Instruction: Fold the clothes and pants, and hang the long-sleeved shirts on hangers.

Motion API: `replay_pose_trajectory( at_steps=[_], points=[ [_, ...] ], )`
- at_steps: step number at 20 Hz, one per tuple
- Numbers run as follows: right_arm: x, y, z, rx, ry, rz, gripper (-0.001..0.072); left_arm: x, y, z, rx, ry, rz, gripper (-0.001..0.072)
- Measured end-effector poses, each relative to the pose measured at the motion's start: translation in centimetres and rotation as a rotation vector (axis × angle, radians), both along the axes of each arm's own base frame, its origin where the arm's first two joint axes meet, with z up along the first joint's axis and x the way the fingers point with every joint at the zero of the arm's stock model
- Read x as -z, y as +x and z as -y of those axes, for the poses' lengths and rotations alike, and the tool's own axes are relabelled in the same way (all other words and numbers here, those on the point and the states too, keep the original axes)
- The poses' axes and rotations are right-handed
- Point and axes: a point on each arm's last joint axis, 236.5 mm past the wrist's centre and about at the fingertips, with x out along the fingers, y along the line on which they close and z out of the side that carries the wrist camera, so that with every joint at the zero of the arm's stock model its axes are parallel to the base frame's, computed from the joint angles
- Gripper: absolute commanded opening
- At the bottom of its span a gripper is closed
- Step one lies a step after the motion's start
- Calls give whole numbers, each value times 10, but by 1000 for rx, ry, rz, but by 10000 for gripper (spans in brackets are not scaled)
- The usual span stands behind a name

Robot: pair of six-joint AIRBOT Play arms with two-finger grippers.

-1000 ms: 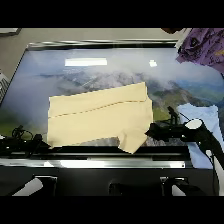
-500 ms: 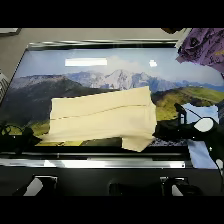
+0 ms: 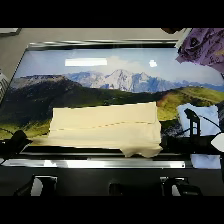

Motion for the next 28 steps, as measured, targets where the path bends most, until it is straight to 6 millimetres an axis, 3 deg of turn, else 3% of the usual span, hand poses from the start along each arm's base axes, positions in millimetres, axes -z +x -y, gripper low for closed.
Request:
replay_pose_trajectory(
  at_steps=[4, 12, 18, 22, 26, 27, 28],
  points=[
    [6, 36, -5, -13, 42, 12, 22, 9, 30, 4, 92, 33, 46, 12],
    [34, 156, 1, -37, 65, -4, 23, 43, 119, 7, 212, 65, 85, 12],
    [63, 226, -11, -85, -5, -2, 23, 75, 174, 8, 292, 63, 38, 12],
    [70, 256, -9, -65, -53, 17, 23, 84, 201, 6, 319, 75, 36, 12],
    [80, 270, -6, -36, -70, 21, 25, 94, 212, 8, 340, 77, 23, 18],
    [85, 271, -5, -31, -72, 13, 40, 97, 213, 8, 342, 74, 17, 56],
    [89, 272, -6, -27, -71, 4, 149, 100, 214, 10, 347, 71, 12, 157]
  ],
)
